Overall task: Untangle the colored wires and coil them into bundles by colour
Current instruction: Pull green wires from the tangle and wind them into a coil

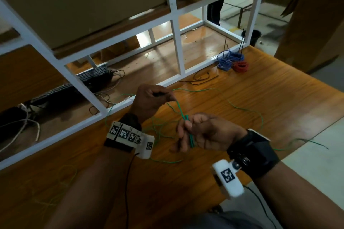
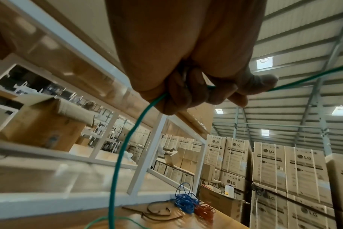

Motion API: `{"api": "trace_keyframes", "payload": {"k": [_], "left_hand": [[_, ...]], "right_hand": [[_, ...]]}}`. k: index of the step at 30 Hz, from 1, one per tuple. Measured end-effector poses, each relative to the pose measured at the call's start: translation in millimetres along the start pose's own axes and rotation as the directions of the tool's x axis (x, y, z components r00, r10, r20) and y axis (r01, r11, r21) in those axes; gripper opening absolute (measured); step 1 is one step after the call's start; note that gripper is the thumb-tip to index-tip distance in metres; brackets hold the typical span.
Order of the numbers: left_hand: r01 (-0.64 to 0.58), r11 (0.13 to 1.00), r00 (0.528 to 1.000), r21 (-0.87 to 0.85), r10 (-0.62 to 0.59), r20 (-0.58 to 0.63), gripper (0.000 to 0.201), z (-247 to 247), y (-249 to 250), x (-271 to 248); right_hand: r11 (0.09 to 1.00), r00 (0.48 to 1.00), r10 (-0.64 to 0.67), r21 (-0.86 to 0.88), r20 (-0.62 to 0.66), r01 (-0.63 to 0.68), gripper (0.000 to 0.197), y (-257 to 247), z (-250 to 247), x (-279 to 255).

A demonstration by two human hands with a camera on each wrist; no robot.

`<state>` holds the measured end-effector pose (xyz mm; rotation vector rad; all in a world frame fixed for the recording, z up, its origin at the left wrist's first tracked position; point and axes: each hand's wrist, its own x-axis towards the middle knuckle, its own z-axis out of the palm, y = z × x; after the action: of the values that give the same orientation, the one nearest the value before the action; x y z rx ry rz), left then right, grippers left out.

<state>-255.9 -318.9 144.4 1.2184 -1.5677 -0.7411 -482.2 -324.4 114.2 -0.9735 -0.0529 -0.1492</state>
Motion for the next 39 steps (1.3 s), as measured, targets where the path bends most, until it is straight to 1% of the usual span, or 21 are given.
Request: {"api": "trace_keyframes", "payload": {"k": [3, 5, 7, 8, 9, 11, 12, 13, 14, 15, 16, 17, 19, 20, 21, 25, 28, 31, 34, 36, 39], "left_hand": [[0.057, 0.998, 0.998, -0.005, -0.057, -0.017, 0.005, 11, -7, 1], [0.227, 0.972, 0.974, -0.062, -0.226, 0.011, 0.009, 23, -8, -2], [0.426, 0.898, 0.904, -0.111, -0.417, 0.095, 0.038, 38, -6, -11], [0.451, 0.884, 0.891, -0.121, -0.439, 0.117, 0.042, 47, -7, -17], [0.417, 0.904, 0.907, -0.089, -0.41, 0.095, 0.035, 55, -11, -23], [0.341, 0.939, 0.94, -0.05, -0.339, 0.048, 0.017, 69, -19, -34], [0.333, 0.942, 0.943, -0.04, -0.332, 0.034, 0.013, 71, -24, -39], [0.337, 0.941, 0.941, -0.028, -0.337, 0.02, 0.011, 70, -30, -45], [0.335, 0.942, 0.942, -0.015, -0.335, -0.004, 0.011, 67, -37, -48], [0.311, 0.95, 0.95, 0.028, -0.31, -0.028, 0.012, 62, -41, -52], [0.269, 0.958, 0.963, 0.099, -0.264, -0.055, 0.015, 55, -43, -55], [0.218, 0.96, 0.975, 0.176, -0.207, -0.078, 0.018, 47, -43, -57], [0.13, 0.941, 0.99, 0.313, -0.105, -0.093, 0.018, 29, -42, -55], [0.114, 0.926, 0.992, 0.361, -0.086, -0.092, 0.014, 21, -38, -52], [0.114, 0.914, 0.992, 0.389, -0.084, -0.093, 0.01, 12, -33, -49], [0.048, 0.918, 0.995, 0.395, -0.01, -0.099, 0.01, -3, -15, -30], [-0.052, 0.968, 0.996, 0.244, 0.067, -0.053, 0.005, -3, -4, -10], [-0.107, 0.992, 0.993, 0.073, 0.11, -0.044, 0.011, 4, 10, 11], [-0.107, 0.993, 0.994, -0.041, 0.106, -0.035, 0.009, 16, 17, 24], [-0.08, 0.992, 0.997, -0.1, 0.078, -0.024, 0.014, 24, 12, 24], [0.147, 0.97, 0.989, -0.192, -0.144, 0.028, 0.016, 37, -2, 16]], "right_hand": [[0.98, 0.994, -0.108, 0.174, 0.03, 0.101, 0.024, 6, 4, 9], [0.949, 0.972, -0.231, 0.229, 0.042, 0.216, 0.026, -1, 7, 15], [0.907, 0.933, -0.359, 0.239, 0.011, 0.346, 0.03, -16, 9, 21], [0.881, 0.909, -0.415, 0.233, -0.033, 0.411, 0.032, -26, 9, 23], [0.855, 0.88, -0.464, 0.21, -0.104, 0.475, 0.035, -35, 7, 25], [0.817, 0.774, -0.543, 0.009, -0.324, 0.577, 0.038, -53, -2, 27], [0.803, 0.681, -0.587, -0.207, -0.438, 0.559, 0.038, -61, -9, 27], [0.767, 0.57, -0.64, -0.477, -0.515, 0.43, 0.037, -66, -16, 27], [0.674, 0.475, -0.697, -0.717, -0.538, 0.177, 0.035, -68, -24, 26], [0.524, 0.431, -0.733, -0.841, -0.526, -0.137, 0.033, -66, -34, 23], [0.358, 0.451, -0.724, -0.843, -0.523, -0.402, 0.031, -63, -44, 19], [0.234, 0.508, -0.661, -0.794, -0.553, -0.561, 0.027, -57, -53, 14], [0.05, 0.681, -0.407, -0.76, -0.608, -0.648, 0.025, -38, -67, 3], [0.019, 0.747, -0.274, -0.78, -0.605, -0.625, 0.025, -26, -73, -2], [0.042, 0.786, -0.176, -0.802, -0.593, -0.596, 0.023, -17, -74, -6], [0.412, 0.866, 0.012, -0.787, -0.5, -0.46, 0.037, -10, -54, -10], [0.646, 0.912, 0.094, -0.672, -0.399, -0.361, 0.04, -11, -40, -5], [0.85, 0.956, 0.1, -0.475, -0.277, -0.227, 0.034, -13, -27, 4], [0.959, 0.991, 0.081, -0.263, -0.105, -0.106, 0.032, -22, -16, 12], [0.995, 1.0, 0.008, -0.102, 0.007, -0.007, 0.029, -30, -11, 16], [0.964, 0.965, -0.261, 0.052, 0.027, 0.259, 0.028, -44, -10, 21]]}}
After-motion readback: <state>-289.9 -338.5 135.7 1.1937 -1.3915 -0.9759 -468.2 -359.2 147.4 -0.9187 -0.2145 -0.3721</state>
